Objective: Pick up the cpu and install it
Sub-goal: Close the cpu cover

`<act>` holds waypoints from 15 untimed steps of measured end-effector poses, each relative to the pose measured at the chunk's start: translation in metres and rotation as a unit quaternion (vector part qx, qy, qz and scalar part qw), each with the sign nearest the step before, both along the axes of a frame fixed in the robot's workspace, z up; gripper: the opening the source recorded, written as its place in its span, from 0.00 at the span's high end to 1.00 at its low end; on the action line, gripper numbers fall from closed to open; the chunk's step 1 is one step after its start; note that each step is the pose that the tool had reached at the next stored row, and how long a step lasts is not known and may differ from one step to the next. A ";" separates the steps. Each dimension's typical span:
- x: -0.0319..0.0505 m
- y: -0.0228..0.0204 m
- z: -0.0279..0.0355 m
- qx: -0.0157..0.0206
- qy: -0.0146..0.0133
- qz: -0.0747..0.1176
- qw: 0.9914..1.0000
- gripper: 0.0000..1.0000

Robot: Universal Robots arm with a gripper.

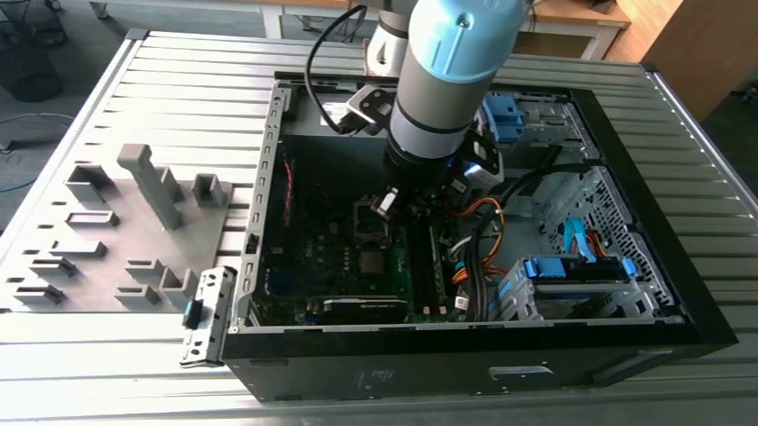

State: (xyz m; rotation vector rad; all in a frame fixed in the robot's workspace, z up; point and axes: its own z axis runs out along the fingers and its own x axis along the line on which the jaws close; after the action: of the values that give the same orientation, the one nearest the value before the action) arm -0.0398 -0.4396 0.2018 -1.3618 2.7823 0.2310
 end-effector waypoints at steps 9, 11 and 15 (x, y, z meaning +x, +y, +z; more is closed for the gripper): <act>-0.0013 -0.0001 0.0016 -0.001 0.000 0.000 1.000 0.90; -0.0013 -0.0002 0.0027 -0.001 0.000 0.000 1.000 0.90; -0.0013 -0.0015 0.0048 -0.001 0.000 0.000 1.000 0.90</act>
State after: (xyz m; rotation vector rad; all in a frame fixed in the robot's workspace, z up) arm -0.0411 -0.4411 0.2066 -1.3625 2.7828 0.2281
